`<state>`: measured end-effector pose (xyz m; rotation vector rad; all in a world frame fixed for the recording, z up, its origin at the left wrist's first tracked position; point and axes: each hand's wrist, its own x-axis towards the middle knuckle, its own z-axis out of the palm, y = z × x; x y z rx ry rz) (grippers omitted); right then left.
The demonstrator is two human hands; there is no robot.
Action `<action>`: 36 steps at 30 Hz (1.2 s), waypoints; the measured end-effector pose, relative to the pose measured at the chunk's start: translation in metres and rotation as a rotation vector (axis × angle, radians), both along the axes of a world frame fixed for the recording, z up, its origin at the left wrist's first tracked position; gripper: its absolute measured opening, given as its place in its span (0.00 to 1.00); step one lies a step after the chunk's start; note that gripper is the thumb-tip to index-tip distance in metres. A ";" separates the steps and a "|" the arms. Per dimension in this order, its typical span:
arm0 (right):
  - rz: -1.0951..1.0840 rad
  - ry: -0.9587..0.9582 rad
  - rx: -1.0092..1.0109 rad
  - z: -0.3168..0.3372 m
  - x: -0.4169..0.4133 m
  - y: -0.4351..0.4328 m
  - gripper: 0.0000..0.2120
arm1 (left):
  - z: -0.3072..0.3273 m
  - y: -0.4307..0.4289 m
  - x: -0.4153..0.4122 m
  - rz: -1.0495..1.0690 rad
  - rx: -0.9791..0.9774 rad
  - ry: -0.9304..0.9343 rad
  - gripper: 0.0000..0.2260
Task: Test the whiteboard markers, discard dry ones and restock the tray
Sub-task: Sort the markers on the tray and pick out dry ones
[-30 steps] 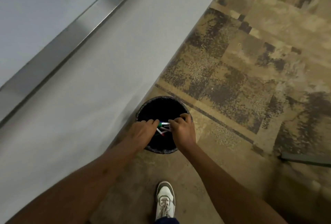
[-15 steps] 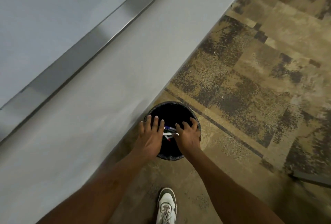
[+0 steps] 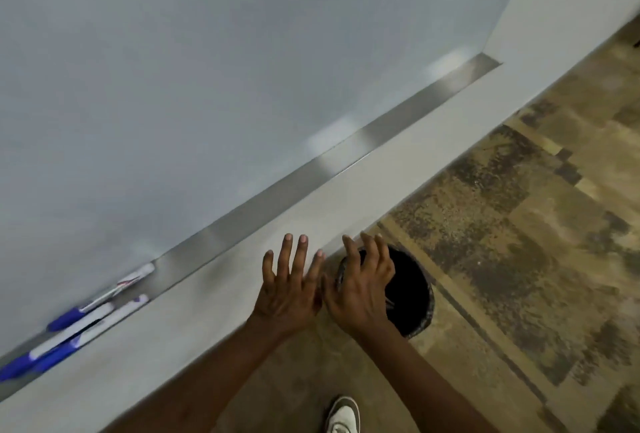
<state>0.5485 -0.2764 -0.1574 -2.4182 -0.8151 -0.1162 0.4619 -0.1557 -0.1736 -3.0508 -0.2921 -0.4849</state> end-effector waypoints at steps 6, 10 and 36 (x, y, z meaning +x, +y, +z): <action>0.210 -0.086 -0.027 0.071 -0.054 0.059 0.32 | 0.073 0.047 -0.073 0.194 0.052 -0.049 0.31; 0.348 -0.126 -0.055 0.104 -0.097 0.100 0.30 | 0.107 0.078 -0.136 0.312 0.113 -0.028 0.32; 0.955 -0.392 -0.414 0.108 -0.284 0.243 0.22 | 0.154 0.148 -0.396 0.818 -0.070 0.219 0.26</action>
